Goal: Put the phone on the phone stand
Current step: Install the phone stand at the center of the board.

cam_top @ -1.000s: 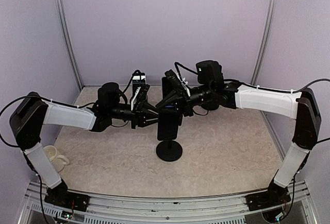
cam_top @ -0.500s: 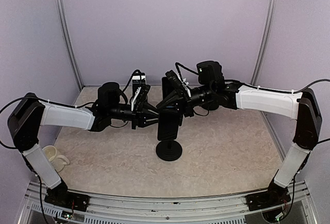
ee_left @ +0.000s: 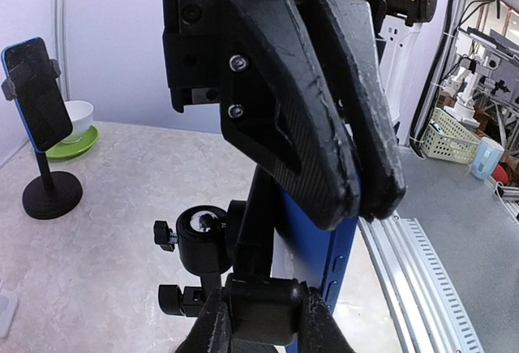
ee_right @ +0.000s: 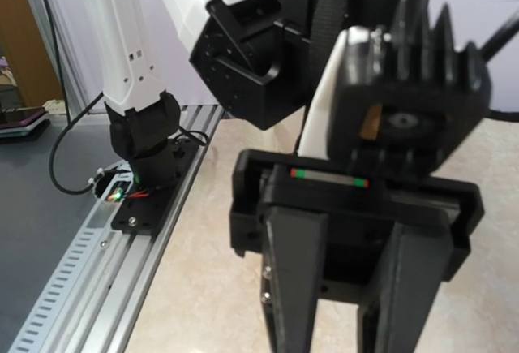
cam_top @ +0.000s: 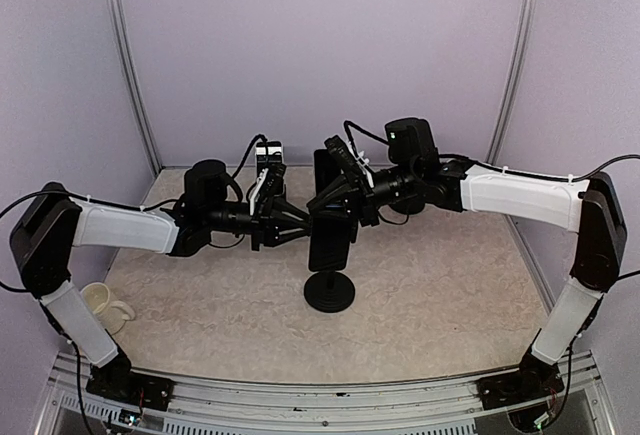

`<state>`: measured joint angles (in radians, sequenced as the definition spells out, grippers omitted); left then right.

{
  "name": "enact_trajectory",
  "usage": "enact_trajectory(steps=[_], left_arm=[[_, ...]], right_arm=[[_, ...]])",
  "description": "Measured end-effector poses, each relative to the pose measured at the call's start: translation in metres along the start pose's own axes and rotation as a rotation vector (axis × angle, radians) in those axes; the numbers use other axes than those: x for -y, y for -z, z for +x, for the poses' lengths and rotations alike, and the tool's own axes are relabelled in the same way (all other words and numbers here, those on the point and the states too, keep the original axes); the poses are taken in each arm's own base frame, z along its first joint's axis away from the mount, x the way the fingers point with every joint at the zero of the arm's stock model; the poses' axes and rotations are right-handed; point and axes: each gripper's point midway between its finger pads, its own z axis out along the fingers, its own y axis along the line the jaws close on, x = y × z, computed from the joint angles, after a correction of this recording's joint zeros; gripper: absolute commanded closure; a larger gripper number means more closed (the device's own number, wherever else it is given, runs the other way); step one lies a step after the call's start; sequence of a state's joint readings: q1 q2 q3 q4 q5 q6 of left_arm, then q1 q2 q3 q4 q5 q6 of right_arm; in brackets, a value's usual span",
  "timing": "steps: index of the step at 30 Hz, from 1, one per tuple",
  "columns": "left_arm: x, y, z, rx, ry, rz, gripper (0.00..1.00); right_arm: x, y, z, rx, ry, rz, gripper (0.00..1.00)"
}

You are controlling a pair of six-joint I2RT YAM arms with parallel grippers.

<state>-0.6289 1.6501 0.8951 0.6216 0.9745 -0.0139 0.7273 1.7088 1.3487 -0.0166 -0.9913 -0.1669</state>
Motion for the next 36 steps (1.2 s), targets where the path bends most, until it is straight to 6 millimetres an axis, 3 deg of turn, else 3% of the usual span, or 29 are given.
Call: enact_trajectory(steps=[16,36], left_arm=[[-0.001,0.005,0.001,0.011,-0.009,-0.010,1.00],[-0.004,0.008,0.000,0.017,-0.015,-0.020,1.00]], right_arm=[[0.001,0.000,0.001,-0.005,-0.002,0.009,1.00],[0.021,0.002,0.003,-0.049,-0.074,0.098,1.00]])
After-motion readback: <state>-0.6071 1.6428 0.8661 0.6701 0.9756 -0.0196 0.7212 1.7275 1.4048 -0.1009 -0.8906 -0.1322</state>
